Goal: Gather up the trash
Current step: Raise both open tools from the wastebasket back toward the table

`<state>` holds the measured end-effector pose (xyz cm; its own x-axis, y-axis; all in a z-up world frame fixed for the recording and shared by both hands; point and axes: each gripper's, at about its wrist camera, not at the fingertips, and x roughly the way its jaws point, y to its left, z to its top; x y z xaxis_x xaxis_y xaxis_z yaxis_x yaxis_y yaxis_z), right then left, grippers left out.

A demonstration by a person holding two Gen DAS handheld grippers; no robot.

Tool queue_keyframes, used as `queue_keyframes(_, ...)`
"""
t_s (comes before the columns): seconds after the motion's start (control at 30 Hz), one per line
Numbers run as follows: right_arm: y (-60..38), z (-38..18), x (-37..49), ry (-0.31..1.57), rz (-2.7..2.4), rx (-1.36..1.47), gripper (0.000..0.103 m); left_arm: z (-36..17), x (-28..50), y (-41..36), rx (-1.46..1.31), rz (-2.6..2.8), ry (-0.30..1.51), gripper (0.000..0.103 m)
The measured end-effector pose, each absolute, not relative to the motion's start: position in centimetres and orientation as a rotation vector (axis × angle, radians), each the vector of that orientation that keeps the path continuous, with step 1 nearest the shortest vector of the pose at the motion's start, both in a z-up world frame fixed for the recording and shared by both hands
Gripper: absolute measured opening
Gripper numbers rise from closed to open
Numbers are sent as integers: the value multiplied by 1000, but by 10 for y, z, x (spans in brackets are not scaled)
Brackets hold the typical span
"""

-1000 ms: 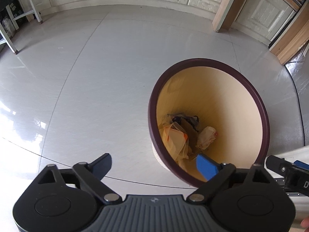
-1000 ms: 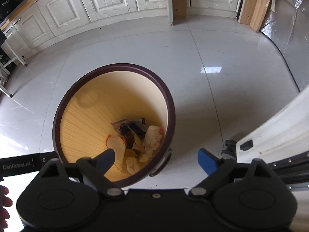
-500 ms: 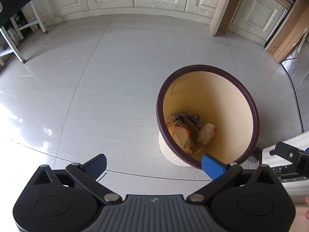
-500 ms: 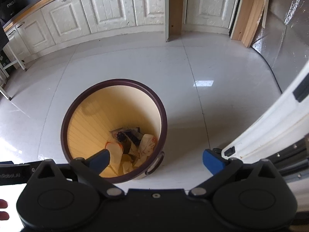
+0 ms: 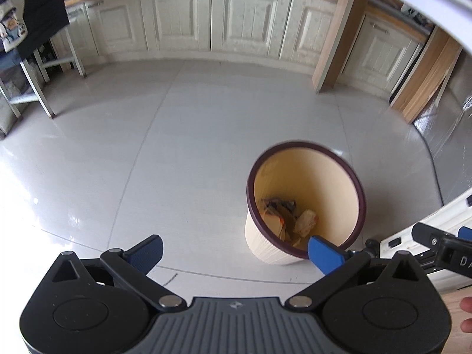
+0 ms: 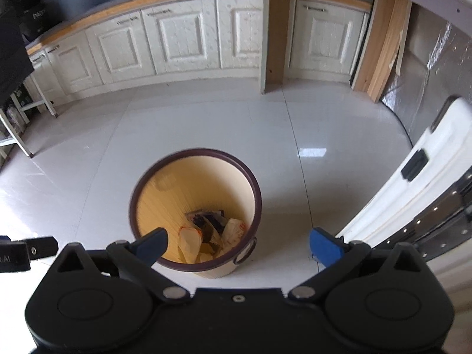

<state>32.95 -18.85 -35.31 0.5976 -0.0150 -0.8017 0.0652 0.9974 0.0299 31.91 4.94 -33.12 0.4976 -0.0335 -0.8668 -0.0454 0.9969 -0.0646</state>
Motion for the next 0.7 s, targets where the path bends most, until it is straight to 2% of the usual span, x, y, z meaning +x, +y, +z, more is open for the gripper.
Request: queue_keyframes(0.7,-150,-188,236,651,59,7,103,-172,226,81,-82,33,810,103)
